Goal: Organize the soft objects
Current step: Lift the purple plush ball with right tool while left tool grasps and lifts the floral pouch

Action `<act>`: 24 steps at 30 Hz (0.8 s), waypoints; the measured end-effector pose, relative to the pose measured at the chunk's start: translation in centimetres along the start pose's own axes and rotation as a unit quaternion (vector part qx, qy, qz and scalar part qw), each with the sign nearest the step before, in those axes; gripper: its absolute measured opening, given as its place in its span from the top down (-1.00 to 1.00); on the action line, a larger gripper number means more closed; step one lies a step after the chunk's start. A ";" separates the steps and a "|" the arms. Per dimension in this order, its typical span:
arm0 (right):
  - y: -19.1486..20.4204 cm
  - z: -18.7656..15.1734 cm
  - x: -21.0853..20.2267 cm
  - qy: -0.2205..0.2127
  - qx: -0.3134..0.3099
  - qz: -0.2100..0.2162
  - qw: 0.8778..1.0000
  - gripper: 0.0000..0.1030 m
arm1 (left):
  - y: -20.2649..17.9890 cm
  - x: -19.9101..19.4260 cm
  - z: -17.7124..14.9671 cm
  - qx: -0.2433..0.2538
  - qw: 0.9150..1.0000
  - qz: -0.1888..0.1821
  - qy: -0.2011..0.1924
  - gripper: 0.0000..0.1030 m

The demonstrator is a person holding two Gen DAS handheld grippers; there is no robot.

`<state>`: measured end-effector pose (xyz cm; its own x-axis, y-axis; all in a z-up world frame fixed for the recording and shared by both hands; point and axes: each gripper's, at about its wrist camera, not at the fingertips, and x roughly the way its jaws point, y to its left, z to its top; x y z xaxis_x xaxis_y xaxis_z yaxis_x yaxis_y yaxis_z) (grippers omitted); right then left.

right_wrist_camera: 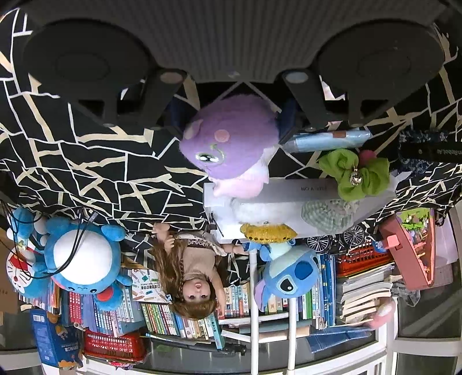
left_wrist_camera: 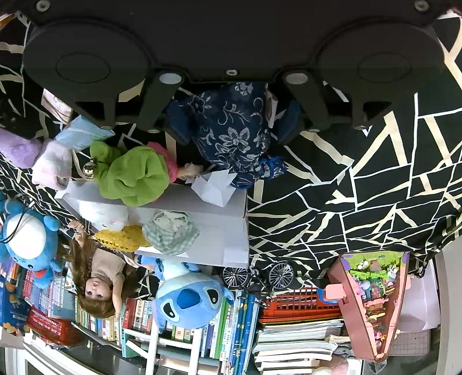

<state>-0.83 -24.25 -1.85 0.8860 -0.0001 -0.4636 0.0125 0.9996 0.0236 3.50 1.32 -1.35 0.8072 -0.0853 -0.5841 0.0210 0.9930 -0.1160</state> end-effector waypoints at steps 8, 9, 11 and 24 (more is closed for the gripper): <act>0.2 0.3 0.0 -0.009 -0.002 0.003 1.000 -0.30 | -0.2 -0.1 -0.1 0.007 1.000 -0.006 -0.008 0.20; 0.2 0.4 0.0 -0.011 -0.003 0.004 1.000 -0.30 | -0.3 -0.4 -0.1 0.009 1.000 -0.006 -0.012 0.21; 0.2 0.6 0.0 -0.015 -0.003 0.005 1.000 -0.30 | -0.3 -0.8 -0.1 0.015 1.000 -0.004 -0.018 0.23; 0.8 2.6 0.1 -0.042 -0.016 0.008 0.999 -0.30 | 0.5 -3.4 2.0 0.010 0.998 -0.013 -0.055 0.24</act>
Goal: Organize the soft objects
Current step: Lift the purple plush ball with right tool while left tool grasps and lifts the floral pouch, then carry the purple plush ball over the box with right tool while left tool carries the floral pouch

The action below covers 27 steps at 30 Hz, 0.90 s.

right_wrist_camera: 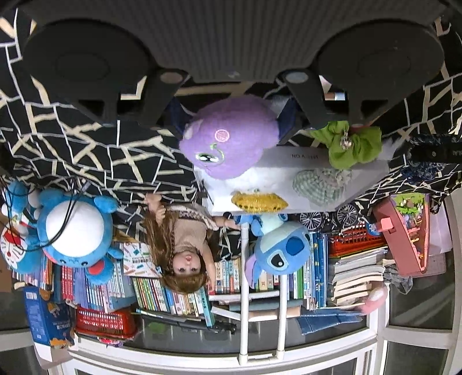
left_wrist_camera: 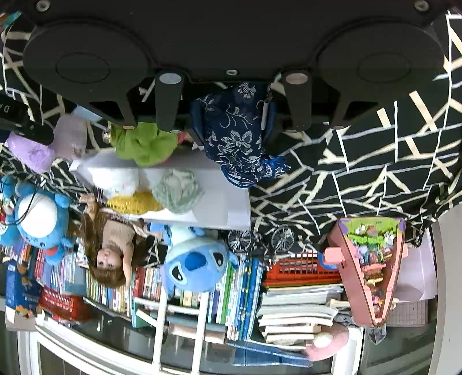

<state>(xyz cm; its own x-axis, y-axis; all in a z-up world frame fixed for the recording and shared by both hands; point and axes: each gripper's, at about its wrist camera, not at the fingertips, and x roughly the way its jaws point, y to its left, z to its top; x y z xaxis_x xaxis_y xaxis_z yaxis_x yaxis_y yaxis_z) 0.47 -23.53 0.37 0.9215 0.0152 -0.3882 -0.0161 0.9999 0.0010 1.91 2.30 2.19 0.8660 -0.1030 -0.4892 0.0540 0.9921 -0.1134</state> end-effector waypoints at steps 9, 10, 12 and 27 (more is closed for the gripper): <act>-0.7 2.8 1.4 -0.012 0.017 -0.006 1.000 -0.30 | 1.3 0.4 3.5 -0.018 1.000 -0.015 -0.016 0.24; -0.9 3.1 1.7 -0.012 0.021 -0.005 1.000 -0.30 | 1.4 0.5 3.9 -0.019 1.000 -0.016 -0.017 0.24; -1.2 3.8 2.2 -0.009 0.030 -0.001 1.000 -0.30 | 1.5 0.9 4.8 -0.019 0.999 -0.019 -0.020 0.24; -2.3 8.6 6.8 0.000 0.036 0.024 0.999 -0.30 | 1.6 7.3 10.1 -0.036 0.998 -0.049 0.015 0.23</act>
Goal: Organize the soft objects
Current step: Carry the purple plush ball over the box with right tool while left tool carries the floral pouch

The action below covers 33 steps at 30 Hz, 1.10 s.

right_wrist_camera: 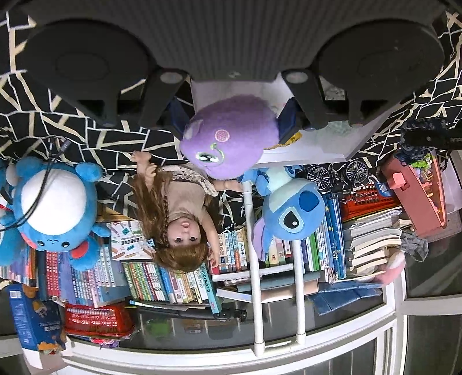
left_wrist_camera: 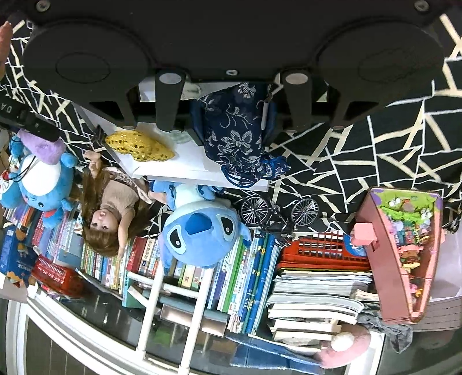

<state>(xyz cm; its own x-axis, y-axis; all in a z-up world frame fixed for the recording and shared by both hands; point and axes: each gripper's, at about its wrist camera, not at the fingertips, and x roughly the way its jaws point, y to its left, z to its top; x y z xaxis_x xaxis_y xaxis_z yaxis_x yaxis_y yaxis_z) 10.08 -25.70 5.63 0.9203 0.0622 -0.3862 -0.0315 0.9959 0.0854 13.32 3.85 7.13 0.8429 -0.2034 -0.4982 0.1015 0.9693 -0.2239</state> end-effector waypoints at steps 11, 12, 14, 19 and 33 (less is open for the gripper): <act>-0.5 3.5 4.6 0.036 0.047 0.055 0.997 -0.30 | -0.6 7.2 3.1 0.022 0.999 0.030 0.016 0.23; -0.3 3.7 5.0 0.040 0.050 0.061 0.996 -0.30 | -0.5 8.0 3.2 0.022 0.999 0.033 0.022 0.23; 0.3 3.9 5.9 0.050 0.050 0.071 0.995 -0.30 | -0.5 9.6 3.2 0.020 0.998 0.043 0.036 0.23; 2.2 4.2 8.2 0.072 0.043 0.094 0.992 -0.30 | -0.3 11.9 2.5 0.008 0.997 0.038 0.061 0.22; 5.8 3.2 14.3 0.139 0.076 0.133 0.978 -0.31 | -1.2 13.6 2.6 0.009 0.997 -0.014 0.072 0.19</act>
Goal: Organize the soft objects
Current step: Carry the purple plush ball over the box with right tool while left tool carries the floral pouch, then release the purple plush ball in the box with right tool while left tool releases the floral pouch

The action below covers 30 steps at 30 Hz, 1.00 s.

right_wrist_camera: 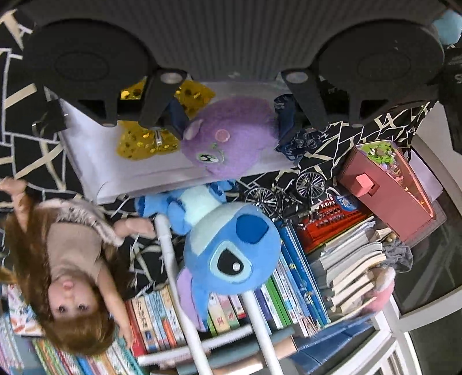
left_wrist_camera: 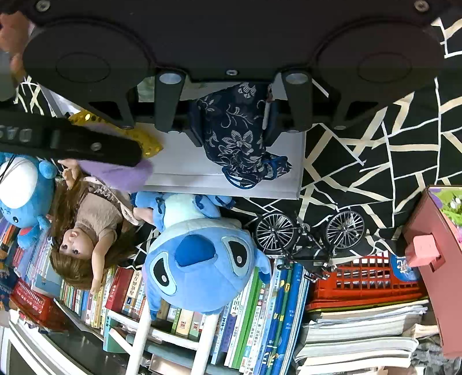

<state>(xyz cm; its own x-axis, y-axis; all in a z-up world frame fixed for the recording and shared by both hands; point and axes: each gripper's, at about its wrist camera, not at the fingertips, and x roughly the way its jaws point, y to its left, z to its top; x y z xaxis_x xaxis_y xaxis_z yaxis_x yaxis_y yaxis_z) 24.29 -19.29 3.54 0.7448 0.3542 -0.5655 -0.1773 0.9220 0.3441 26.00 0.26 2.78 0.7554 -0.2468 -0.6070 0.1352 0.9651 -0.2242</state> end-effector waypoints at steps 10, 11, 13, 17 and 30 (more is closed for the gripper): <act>-1.1 -0.3 2.0 0.023 0.026 -0.009 0.999 -0.35 | 1.0 0.0 -0.2 -0.011 1.000 -0.016 0.002 -0.13; -1.3 -0.4 2.1 0.024 0.030 -0.007 0.999 -0.35 | 1.0 0.0 -0.2 -0.010 1.000 -0.016 0.003 -0.18; -1.5 -0.4 2.1 0.022 0.034 -0.004 0.999 -0.52 | 1.0 0.0 -0.3 -0.009 1.000 -0.014 0.003 -0.24; -1.4 -0.3 1.9 0.019 0.037 0.005 0.999 -0.66 | 0.9 -0.2 -0.3 -0.006 1.000 -0.014 0.000 -0.38; -1.4 -0.3 -0.3 0.001 0.035 0.017 0.999 -0.79 | 0.4 -2.1 -0.6 0.002 1.000 -0.002 -0.024 -0.69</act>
<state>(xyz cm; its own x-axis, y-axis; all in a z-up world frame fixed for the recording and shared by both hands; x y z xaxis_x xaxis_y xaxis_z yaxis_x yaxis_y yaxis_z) 24.12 -20.65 2.95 0.7376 0.3850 -0.5548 -0.1561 0.8965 0.4146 24.06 1.13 3.55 0.7843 -0.2463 -0.5694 0.1406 0.9645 -0.2235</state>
